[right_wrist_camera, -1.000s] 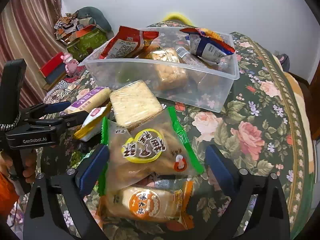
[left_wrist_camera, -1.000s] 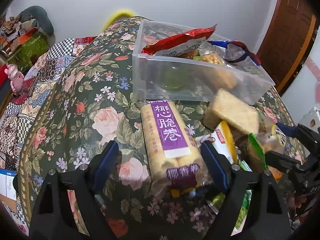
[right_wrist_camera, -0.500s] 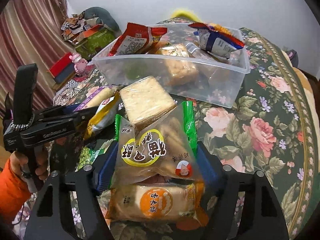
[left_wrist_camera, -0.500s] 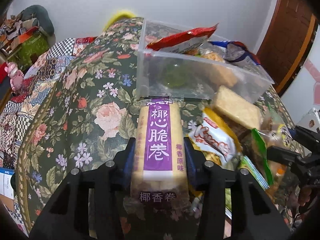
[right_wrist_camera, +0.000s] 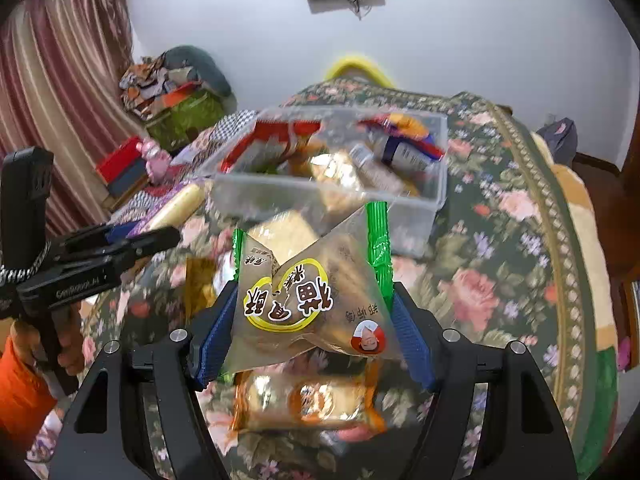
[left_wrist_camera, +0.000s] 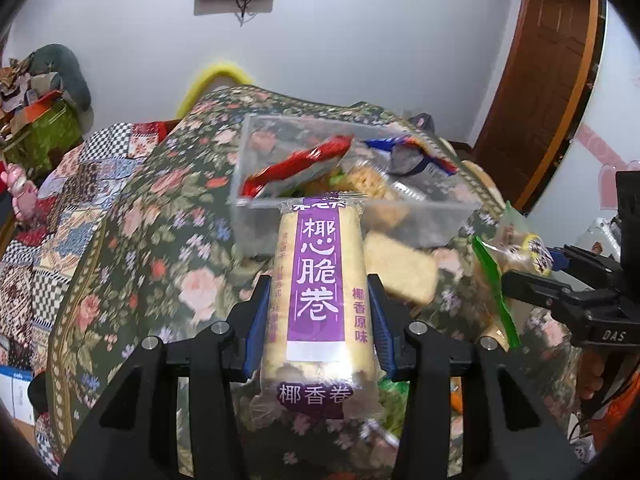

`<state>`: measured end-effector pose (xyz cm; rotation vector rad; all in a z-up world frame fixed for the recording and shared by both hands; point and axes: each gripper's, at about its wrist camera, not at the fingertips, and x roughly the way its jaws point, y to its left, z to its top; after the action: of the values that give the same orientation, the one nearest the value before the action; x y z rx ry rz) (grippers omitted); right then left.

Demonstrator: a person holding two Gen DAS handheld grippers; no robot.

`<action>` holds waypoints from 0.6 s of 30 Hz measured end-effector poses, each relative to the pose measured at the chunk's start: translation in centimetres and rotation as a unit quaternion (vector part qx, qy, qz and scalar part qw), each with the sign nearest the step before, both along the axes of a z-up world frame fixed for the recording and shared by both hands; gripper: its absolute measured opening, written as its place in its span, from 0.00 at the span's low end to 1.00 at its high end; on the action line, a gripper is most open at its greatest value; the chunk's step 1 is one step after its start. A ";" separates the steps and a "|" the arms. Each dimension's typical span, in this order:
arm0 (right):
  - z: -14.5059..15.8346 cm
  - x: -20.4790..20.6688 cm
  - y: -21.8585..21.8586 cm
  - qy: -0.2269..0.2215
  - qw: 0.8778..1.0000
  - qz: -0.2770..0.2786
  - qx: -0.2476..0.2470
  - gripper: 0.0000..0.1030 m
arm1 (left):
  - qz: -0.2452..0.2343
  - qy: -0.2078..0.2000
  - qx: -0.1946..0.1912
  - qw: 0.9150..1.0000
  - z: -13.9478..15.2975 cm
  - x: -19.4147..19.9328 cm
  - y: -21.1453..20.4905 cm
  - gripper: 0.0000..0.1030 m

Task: Organize snacks
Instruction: 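Lower coconut roll into box with left tool while right tool drops its bag in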

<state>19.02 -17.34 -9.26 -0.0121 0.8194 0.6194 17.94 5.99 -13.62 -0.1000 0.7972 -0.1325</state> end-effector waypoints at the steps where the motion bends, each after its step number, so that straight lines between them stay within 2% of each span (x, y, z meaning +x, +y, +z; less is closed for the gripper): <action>1: 0.3 0.3 -0.1 -0.003 1.000 -0.005 0.002 0.68 | -0.003 0.000 -0.001 1.000 0.2 0.4 -0.2 0.44; 6: 1.4 2.3 -0.2 -0.019 0.999 -0.026 0.011 0.68 | -0.021 -0.004 -0.006 1.000 0.8 2.7 -1.6 0.44; 10: 1.4 4.6 0.0 -0.015 0.999 -0.035 0.021 0.68 | -0.028 0.005 -0.006 1.000 0.5 4.9 -2.1 0.44; 18: 1.0 8.4 1.6 -0.008 0.999 -0.044 0.021 0.68 | -0.020 0.016 -0.010 1.000 0.0 9.0 -2.0 0.44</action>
<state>27.40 -15.77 -8.26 0.0580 0.7869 0.5525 26.95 3.99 -13.67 -0.1050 0.8300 -0.1768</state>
